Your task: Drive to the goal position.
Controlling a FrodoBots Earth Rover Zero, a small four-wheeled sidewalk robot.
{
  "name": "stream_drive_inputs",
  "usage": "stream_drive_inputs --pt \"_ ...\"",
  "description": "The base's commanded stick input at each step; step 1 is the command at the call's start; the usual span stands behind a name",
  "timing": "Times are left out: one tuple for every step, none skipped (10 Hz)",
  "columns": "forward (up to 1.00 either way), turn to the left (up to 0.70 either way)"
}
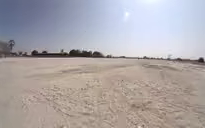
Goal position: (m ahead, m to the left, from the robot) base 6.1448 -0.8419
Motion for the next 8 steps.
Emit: stream_drive_inputs --pt "0.70 0.00" --pt "0.70 0.00" --pt "0.70 0.00" --pt "0.70 0.00" --pt "0.70 0.00" --pt "0.70 0.00" --pt "0.70 0.00" --pt "0.70 0.00"
